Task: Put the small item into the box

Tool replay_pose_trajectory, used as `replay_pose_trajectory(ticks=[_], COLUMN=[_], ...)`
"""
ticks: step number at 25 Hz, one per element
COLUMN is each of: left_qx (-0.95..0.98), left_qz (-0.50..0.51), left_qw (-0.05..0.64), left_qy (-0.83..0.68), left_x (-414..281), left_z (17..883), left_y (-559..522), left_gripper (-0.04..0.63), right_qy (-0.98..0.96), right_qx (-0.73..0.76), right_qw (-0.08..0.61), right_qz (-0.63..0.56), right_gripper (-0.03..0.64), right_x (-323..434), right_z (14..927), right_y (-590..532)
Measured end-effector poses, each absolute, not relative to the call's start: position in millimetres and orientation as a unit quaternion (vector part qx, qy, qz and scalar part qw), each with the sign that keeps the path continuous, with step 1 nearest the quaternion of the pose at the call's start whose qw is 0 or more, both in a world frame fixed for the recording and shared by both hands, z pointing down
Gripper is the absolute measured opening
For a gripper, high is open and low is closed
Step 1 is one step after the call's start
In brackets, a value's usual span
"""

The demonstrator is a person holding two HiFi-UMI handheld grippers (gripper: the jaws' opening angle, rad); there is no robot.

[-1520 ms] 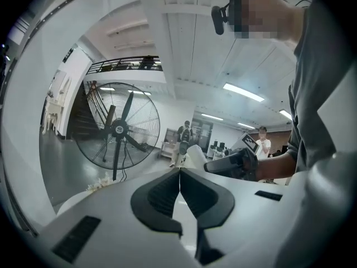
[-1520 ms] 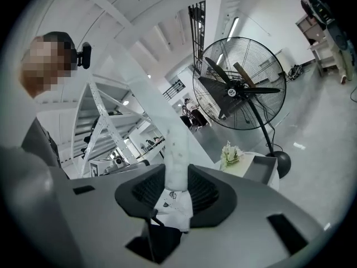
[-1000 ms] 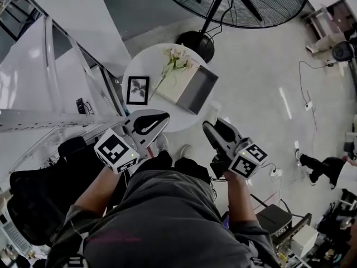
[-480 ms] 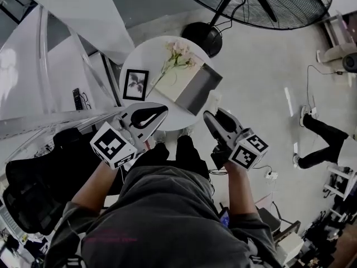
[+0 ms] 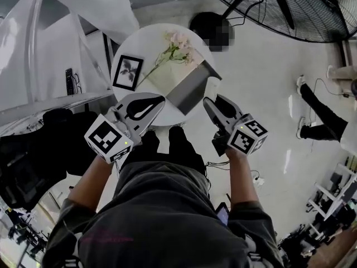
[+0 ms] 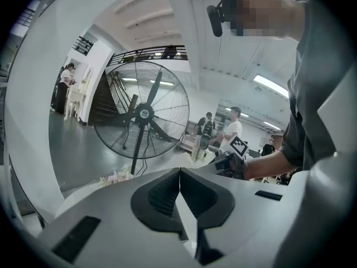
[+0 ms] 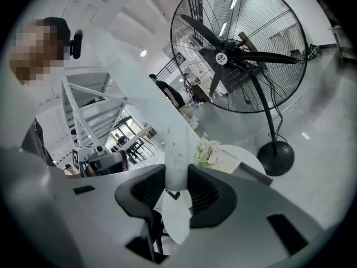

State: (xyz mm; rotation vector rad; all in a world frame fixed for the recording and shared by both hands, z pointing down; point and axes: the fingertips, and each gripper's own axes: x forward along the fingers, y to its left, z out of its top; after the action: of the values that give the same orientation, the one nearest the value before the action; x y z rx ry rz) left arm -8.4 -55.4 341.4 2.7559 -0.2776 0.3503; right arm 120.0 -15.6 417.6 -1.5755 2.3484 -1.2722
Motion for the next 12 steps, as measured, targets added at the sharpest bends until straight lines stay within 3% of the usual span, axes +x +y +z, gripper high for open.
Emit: replay_pose_trajectory(ticks=[12], left_qx=[0.954], left_qz=[0.143], left_qw=[0.205], left_qy=[-0.165], left_x=[14], left_z=[386], left_y=[-73], left_gripper=[0.018], right_qy=[0.773], right_qx=[-0.454], right_qw=[-0.060], right_qz=[-0.439], right_gripper=[0.130], right_x=[154], right_z=[502], right_y=[-52])
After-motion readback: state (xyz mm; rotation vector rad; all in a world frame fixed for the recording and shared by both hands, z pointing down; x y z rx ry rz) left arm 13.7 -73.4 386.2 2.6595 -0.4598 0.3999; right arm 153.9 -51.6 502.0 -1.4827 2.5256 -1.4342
